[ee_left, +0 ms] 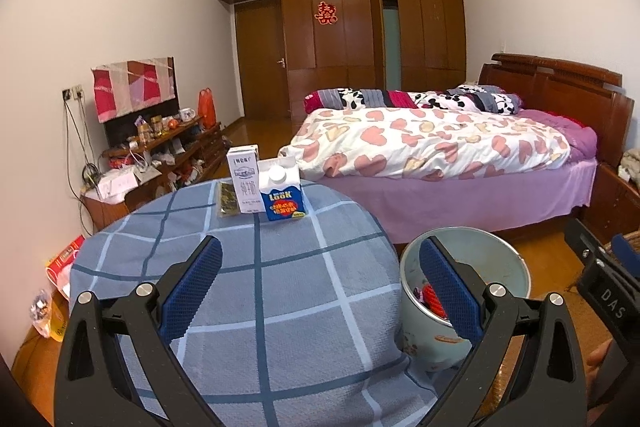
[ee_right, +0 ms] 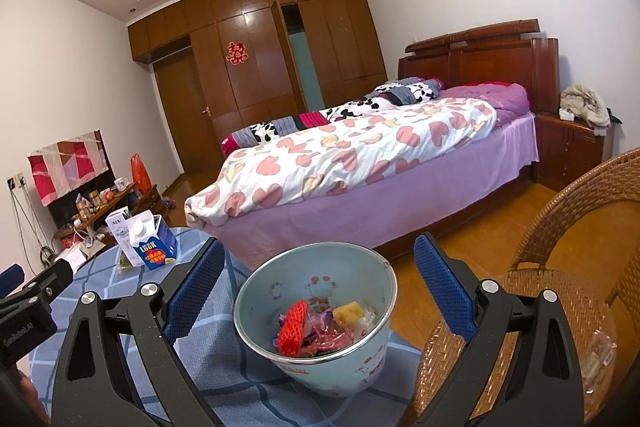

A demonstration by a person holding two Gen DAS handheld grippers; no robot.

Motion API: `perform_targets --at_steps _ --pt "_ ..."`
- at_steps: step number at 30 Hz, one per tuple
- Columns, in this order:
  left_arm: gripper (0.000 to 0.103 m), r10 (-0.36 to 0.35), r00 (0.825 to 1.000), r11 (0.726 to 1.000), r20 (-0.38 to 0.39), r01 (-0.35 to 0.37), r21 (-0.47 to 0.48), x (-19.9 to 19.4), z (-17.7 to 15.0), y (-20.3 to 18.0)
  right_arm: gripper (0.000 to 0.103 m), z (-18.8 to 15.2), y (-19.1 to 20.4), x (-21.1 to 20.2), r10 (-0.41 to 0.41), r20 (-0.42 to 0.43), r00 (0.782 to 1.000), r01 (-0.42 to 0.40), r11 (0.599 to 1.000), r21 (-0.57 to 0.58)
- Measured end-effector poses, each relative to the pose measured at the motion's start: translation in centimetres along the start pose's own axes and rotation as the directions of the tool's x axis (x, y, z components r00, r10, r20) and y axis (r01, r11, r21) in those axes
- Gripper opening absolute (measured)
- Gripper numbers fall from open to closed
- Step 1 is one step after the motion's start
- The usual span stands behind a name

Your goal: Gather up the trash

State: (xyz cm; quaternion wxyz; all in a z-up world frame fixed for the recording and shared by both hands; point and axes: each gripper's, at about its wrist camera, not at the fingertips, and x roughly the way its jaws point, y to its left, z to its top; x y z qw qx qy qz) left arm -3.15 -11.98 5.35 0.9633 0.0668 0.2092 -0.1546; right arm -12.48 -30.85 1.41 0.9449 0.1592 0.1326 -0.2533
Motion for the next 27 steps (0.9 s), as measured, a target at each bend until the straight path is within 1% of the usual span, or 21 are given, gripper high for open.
perform_targets --at_steps 2,5,8,16,20,23,27 --pt "0.097 -0.027 1.000 1.000 -0.006 0.027 -0.012 -0.1 -0.1 0.2 0.094 0.1 0.2 0.0 0.001 -0.002 1.000 -0.001 1.000 0.001" --pt "0.096 -0.040 0.999 0.999 -0.009 0.040 -0.010 -0.2 -0.1 0.1 0.094 0.1 0.3 -0.1 0.002 -0.002 1.000 -0.002 1.000 -0.003" --pt "0.096 -0.034 0.999 0.999 -0.004 0.034 -0.009 -0.3 -0.1 -0.2 0.094 -0.1 0.3 -0.1 0.002 -0.002 1.000 -0.002 1.000 -0.003" --pt "0.097 -0.011 1.000 1.000 -0.001 0.011 -0.020 -0.3 -0.3 0.6 0.094 -0.1 0.3 -0.1 -0.002 -0.005 1.000 0.002 1.000 0.003" --pt "0.097 0.012 1.000 1.000 0.002 -0.012 -0.018 -0.2 -0.3 0.7 0.094 -0.3 0.0 0.0 -0.008 -0.011 1.000 0.008 1.000 0.009" --pt "0.097 0.008 1.000 0.999 -0.003 -0.008 -0.035 0.0 -0.3 1.0 0.094 -0.3 -0.2 0.2 -0.013 -0.017 1.000 0.013 1.000 0.019" --pt "0.097 0.019 1.000 0.999 -0.003 -0.019 -0.026 0.2 -0.4 1.0 0.094 -0.4 -0.4 0.5 -0.016 -0.024 1.000 0.016 1.000 0.025"
